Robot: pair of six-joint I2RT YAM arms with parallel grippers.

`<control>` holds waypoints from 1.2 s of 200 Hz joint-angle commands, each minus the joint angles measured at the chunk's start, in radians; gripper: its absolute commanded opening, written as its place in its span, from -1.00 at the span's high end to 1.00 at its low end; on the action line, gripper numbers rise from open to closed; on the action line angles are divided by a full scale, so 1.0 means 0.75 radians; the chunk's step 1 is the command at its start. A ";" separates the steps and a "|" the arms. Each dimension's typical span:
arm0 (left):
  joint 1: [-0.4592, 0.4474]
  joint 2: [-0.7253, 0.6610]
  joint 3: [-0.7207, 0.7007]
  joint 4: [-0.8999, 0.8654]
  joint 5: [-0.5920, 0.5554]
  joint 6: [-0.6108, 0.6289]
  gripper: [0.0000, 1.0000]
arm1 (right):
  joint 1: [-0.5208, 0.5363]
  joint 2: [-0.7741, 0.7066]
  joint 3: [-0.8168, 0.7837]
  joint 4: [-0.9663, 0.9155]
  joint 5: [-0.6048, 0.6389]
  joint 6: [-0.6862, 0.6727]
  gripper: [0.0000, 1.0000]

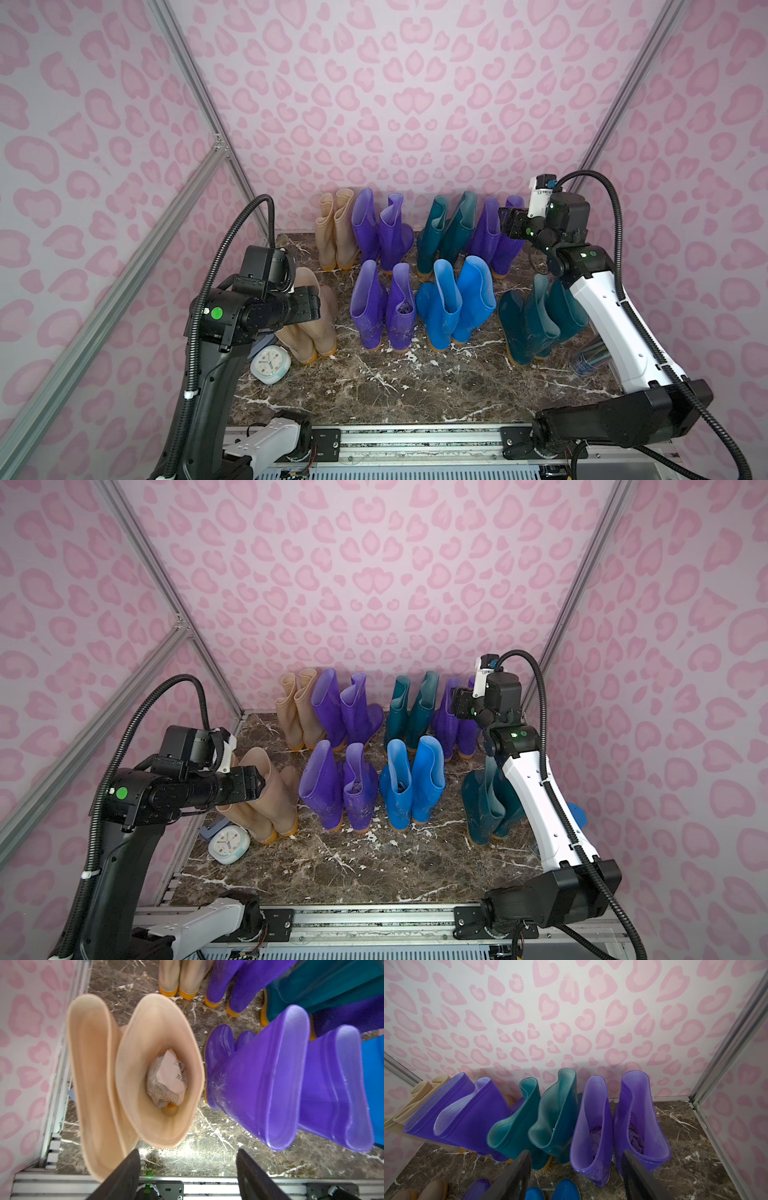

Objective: Match and arrange rain boots in pairs
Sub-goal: Adjust a pair of rain boots at the center of the board.

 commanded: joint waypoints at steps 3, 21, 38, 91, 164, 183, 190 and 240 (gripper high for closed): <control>0.013 0.034 -0.013 0.009 -0.195 -0.054 -0.50 | 0.002 -0.007 -0.019 0.068 -0.044 -0.008 -0.41; 0.073 0.083 -0.042 0.066 -0.172 -0.035 -0.49 | 0.002 -0.020 -0.039 0.077 -0.040 -0.015 -0.41; 0.124 0.124 -0.067 0.130 -0.175 -0.022 -0.44 | 0.003 -0.029 -0.053 0.075 -0.040 -0.025 -0.41; 0.207 0.196 -0.187 0.321 -0.066 0.065 -0.12 | 0.002 -0.052 -0.088 0.096 -0.042 -0.033 -0.41; 0.200 0.352 -0.088 0.590 0.330 0.189 0.95 | 0.003 -0.086 -0.093 0.085 -0.046 -0.019 -0.40; 0.137 0.408 -0.004 0.590 0.344 0.200 0.95 | 0.002 -0.100 -0.107 0.087 -0.036 -0.013 -0.40; 0.108 0.434 0.021 0.582 0.337 0.197 0.95 | 0.004 -0.101 -0.105 0.079 -0.035 -0.013 -0.40; 0.063 0.472 -0.028 0.614 0.376 0.187 0.96 | 0.000 -0.152 -0.118 0.049 0.030 -0.024 -0.38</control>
